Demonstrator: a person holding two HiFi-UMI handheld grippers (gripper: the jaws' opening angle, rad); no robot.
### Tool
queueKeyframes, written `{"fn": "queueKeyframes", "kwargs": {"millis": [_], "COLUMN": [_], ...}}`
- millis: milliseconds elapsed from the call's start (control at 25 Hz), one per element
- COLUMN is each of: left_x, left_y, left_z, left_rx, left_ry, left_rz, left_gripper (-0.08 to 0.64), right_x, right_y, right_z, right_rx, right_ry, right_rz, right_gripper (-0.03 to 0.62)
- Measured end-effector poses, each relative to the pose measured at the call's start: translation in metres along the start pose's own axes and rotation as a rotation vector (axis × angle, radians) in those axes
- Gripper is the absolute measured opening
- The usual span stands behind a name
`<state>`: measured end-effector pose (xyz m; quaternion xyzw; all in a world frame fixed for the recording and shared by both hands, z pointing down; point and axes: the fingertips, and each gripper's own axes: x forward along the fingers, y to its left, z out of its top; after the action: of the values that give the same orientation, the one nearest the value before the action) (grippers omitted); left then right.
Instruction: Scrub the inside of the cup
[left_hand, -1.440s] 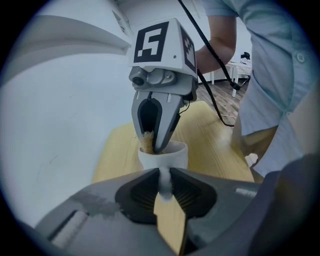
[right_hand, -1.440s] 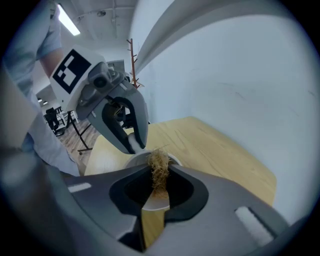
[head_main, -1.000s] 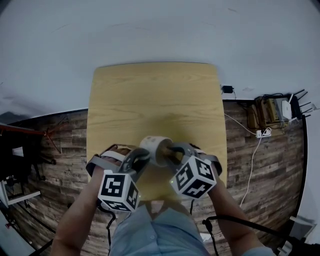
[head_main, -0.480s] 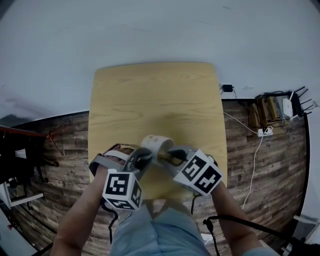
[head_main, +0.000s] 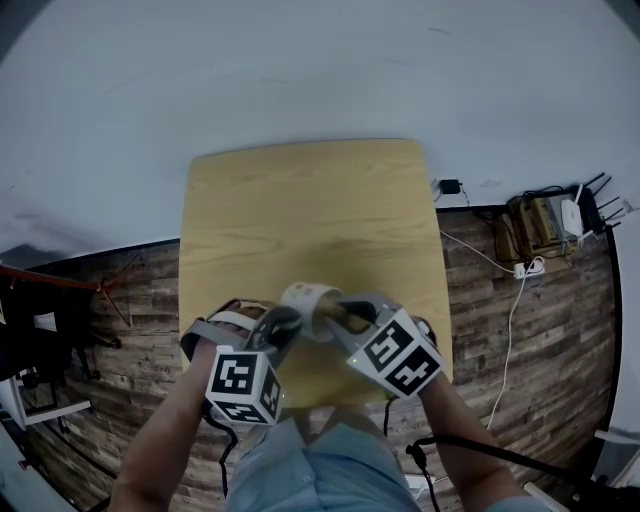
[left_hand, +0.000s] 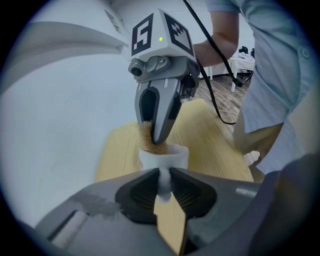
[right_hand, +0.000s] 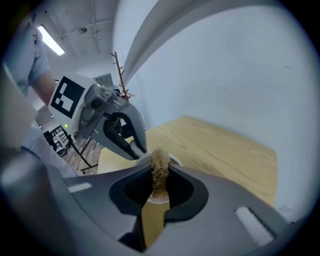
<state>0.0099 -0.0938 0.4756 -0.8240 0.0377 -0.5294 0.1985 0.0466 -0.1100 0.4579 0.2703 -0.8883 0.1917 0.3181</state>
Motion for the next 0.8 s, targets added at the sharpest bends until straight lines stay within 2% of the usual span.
{"fn": "queueKeyframes", "kwargs": {"millis": [240, 480, 800], "left_x": [-0.001, 0.001, -0.001], "left_y": [0.000, 0.001, 0.001], "left_z": [0.001, 0.008, 0.010], "left_rx": [-0.002, -0.007, -0.017], "left_ry": [-0.004, -0.007, -0.002], "left_rz": [-0.002, 0.004, 0.016], "left_gripper": [0.094, 0.094, 0.094], "right_x": [-0.004, -0.005, -0.012], "right_y": [-0.010, -0.015, -0.002], "right_z": [-0.007, -0.028, -0.049], "right_rx": [-0.004, -0.006, 0.067], "right_ry": [-0.004, 0.037, 0.042], "right_rz": [-0.061, -0.090, -0.094], "right_gripper": [0.058, 0.058, 0.058]}}
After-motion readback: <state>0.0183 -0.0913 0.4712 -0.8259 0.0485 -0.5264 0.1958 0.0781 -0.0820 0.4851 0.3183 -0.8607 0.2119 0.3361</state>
